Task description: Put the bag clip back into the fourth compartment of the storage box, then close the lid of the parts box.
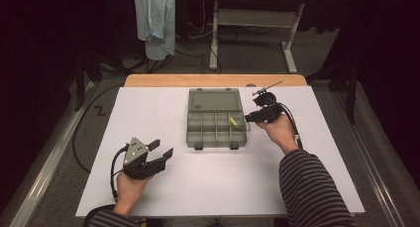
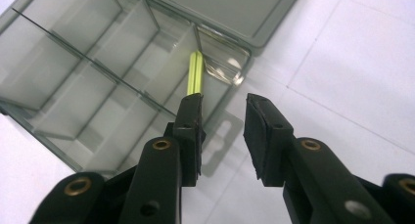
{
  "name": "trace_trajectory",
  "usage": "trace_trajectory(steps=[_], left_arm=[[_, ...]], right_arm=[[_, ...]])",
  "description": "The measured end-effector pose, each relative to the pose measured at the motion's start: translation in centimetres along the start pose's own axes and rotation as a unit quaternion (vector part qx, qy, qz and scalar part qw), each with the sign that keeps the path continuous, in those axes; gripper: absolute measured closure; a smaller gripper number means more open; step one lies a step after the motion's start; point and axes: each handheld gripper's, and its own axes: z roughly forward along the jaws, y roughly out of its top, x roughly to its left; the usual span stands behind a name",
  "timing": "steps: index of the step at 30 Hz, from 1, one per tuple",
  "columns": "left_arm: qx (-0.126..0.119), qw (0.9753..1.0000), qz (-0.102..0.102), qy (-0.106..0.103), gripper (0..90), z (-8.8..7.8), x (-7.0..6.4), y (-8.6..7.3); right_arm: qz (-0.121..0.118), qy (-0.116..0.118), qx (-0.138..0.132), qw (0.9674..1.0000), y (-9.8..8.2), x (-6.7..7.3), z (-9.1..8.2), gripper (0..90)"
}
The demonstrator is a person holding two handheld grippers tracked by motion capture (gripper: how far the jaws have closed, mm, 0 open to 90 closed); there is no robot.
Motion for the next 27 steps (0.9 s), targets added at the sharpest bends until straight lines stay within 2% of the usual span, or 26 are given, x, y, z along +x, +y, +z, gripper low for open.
trace_trajectory(steps=[7, 9, 12, 17, 23, 27], left_arm=[[0.003, 1.0000, 0.003, 0.001, 41.5, 0.1, 0.0, 0.0], [0.003, 1.0000, 0.003, 0.004, 41.5, 0.1, 0.0, 0.0], [0.004, 1.0000, 0.001, 0.001, 41.5, 0.1, 0.0, 0.0], [0.000, 1.0000, -0.006, 0.003, 41.3, 0.0, 0.2, 0.0], [0.002, 0.9999, 0.009, 0.009, 41.2, 0.1, -0.2, 0.1], [-0.004, 0.9999, 0.009, 0.011, 41.3, -0.1, -0.2, 0.1]], right_arm=[[0.017, -0.001, -0.010, 0.9998, -0.7, -0.8, -0.5, 69.0], [0.026, 0.007, -0.014, 0.9995, -1.1, -0.9, -0.5, 69.8], [0.022, 0.008, -0.022, 0.9995, -1.4, -0.7, -0.6, 72.2], [0.017, 0.014, -0.016, 0.9996, -1.7, -0.1, -0.3, 74.0], [0.022, 0.020, -0.012, 0.9995, -1.7, 0.3, 0.0, 74.5], [0.019, 0.020, -0.007, 0.9996, -1.6, 0.6, 0.1, 74.4]])
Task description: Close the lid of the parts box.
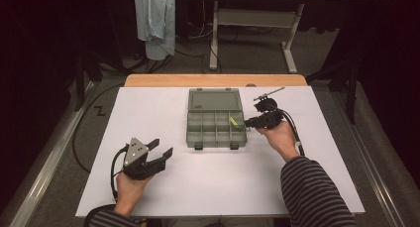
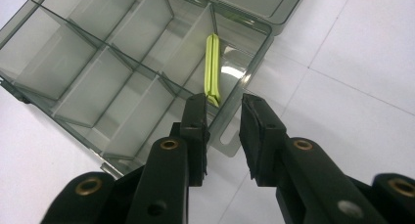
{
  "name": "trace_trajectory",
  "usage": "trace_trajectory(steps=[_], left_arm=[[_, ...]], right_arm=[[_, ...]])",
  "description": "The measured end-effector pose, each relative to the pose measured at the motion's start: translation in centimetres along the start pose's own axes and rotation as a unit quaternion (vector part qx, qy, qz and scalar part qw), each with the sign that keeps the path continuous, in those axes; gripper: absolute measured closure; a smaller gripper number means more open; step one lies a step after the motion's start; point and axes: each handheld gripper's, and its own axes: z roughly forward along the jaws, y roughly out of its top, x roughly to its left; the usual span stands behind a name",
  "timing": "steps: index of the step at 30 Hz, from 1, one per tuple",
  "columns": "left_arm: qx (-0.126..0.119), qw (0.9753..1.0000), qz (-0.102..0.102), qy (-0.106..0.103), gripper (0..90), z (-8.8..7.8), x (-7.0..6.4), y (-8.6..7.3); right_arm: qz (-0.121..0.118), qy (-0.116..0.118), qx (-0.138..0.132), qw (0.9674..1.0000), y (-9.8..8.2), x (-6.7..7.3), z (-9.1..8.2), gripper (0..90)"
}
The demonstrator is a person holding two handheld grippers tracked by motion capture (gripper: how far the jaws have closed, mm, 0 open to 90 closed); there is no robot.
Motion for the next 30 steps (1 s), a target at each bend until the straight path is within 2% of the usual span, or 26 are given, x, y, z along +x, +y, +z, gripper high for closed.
trace_trajectory(steps=[4, 10, 15, 18, 21, 25, 30], left_arm=[[0.005, 1.0000, 0.002, -0.002, 41.3, 0.2, 0.0, 0.0], [0.003, 1.0000, 0.003, -0.004, 41.3, 0.1, -0.1, 0.0], [0.007, 1.0000, 0.001, -0.005, 41.6, 0.3, 0.0, 0.0], [0.007, 1.0000, 0.003, -0.005, 41.7, 0.4, -0.1, 0.0], [0.011, 0.9999, 0.008, -0.005, 41.7, 0.4, -0.2, 0.1], [0.017, 0.9998, 0.014, 0.004, 41.4, 0.5, -0.4, 0.1], [0.026, 0.9996, 0.005, 0.003, 41.5, 0.8, -0.2, 0.2]], right_arm=[[0.010, 0.007, 0.005, 0.9999, 0.1, 0.0, 0.6, 73.6], [0.017, -0.002, 0.024, 0.9996, 0.2, 0.0, 2.0, 75.2], [0.020, -0.006, 0.028, 0.9994, 0.4, 0.1, 2.3, 76.7], [0.025, -0.008, 0.040, 0.9989, 0.6, 0.2, 2.3, 76.7], [0.028, -0.005, 0.039, 0.9988, 0.6, 0.1, 2.4, 77.0], [0.028, -0.004, 0.040, 0.9988, 0.6, 0.1, 2.4, 77.0], [0.024, -0.003, 0.033, 0.9991, 0.4, 0.1, 2.4, 77.0]])
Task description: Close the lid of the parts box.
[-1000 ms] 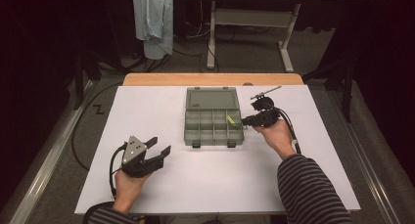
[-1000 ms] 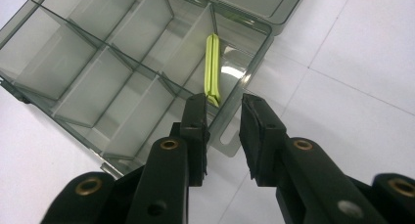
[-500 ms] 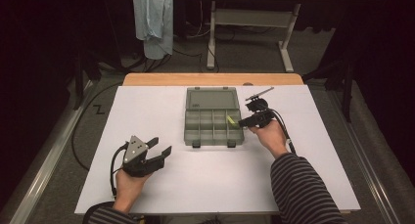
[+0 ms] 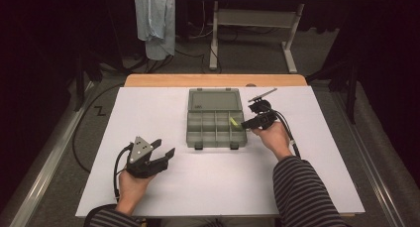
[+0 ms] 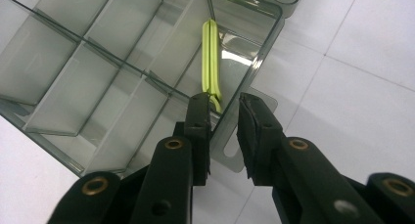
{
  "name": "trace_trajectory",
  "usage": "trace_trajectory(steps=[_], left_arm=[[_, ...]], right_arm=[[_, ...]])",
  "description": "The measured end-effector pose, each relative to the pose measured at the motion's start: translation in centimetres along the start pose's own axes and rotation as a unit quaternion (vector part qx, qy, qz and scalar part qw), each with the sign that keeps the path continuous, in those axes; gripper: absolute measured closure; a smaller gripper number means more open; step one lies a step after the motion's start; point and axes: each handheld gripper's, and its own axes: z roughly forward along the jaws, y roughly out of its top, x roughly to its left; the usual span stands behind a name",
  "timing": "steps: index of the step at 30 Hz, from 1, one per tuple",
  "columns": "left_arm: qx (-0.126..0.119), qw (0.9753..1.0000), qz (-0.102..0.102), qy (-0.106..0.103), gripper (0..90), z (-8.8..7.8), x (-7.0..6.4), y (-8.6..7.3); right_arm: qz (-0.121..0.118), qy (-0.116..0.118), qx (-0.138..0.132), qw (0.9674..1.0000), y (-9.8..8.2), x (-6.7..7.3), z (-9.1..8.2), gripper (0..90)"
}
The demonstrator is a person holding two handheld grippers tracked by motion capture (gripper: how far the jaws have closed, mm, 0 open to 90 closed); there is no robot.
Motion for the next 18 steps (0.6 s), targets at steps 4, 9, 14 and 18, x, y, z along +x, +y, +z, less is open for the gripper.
trace_trajectory(steps=[4, 9, 14, 18], left_arm=[[-0.004, 1.0000, -0.003, 0.004, 41.5, 0.2, 0.1, 0.5], [0.008, 0.9998, -0.016, 0.004, 41.7, 0.9, 0.3, 0.8], [0.009, 0.9998, -0.017, -0.001, 41.9, 1.5, 0.3, 1.3], [0.014, 0.9996, -0.024, -0.007, 41.6, 2.1, 0.5, 1.8]], right_arm=[[-0.002, 0.002, 0.000, 1.0000, -0.1, -0.1, 0.0, 76.9], [-0.008, -0.003, -0.013, 0.9999, -0.4, 0.1, 0.0, 77.0], [-0.004, 0.003, -0.014, 0.9999, -0.4, -0.1, 0.0, 76.8], [-0.005, 0.001, -0.015, 0.9999, -0.4, -0.1, 0.0, 76.9]])
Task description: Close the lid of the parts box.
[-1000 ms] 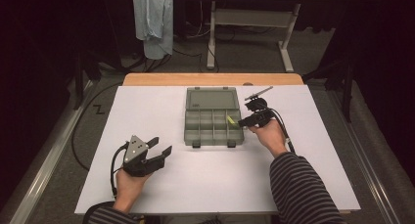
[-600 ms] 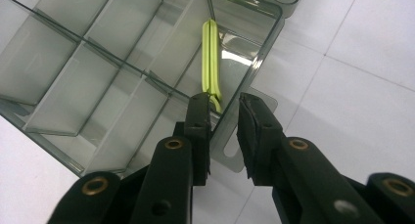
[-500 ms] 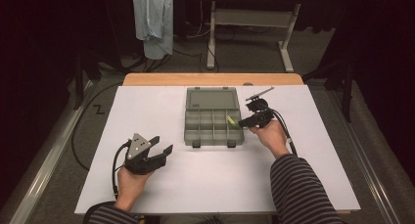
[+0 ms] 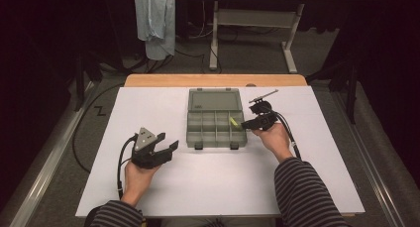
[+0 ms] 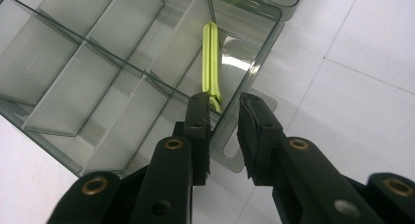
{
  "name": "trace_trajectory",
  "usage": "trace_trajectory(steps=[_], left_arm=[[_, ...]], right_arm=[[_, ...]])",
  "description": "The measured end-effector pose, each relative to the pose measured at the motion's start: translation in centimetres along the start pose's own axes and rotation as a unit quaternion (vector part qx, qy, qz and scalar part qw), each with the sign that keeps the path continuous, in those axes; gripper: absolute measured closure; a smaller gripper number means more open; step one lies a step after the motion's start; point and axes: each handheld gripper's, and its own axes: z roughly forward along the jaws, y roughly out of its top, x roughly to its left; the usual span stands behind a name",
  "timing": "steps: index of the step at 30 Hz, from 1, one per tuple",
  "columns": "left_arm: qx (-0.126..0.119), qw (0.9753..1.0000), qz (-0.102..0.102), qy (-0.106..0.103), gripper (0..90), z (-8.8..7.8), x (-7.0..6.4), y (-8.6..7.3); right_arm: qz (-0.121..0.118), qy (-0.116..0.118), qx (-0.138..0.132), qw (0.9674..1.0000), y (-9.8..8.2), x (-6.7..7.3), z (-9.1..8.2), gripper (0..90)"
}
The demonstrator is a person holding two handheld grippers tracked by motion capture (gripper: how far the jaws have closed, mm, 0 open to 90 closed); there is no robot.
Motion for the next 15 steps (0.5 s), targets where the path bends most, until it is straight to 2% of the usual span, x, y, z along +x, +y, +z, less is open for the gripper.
trace_trajectory(steps=[9, 15], left_arm=[[0.010, 0.9999, -0.010, 0.000, 42.0, 1.4, 0.4, 0.8], [0.033, 0.9994, -0.010, -0.004, 41.9, 2.5, 0.4, 1.6]], right_arm=[[0.001, 0.002, 0.000, 1.0000, 0.0, -0.1, 0.0, 76.9], [-0.001, 0.004, 0.001, 1.0000, 0.0, -0.1, 0.0, 76.8]])
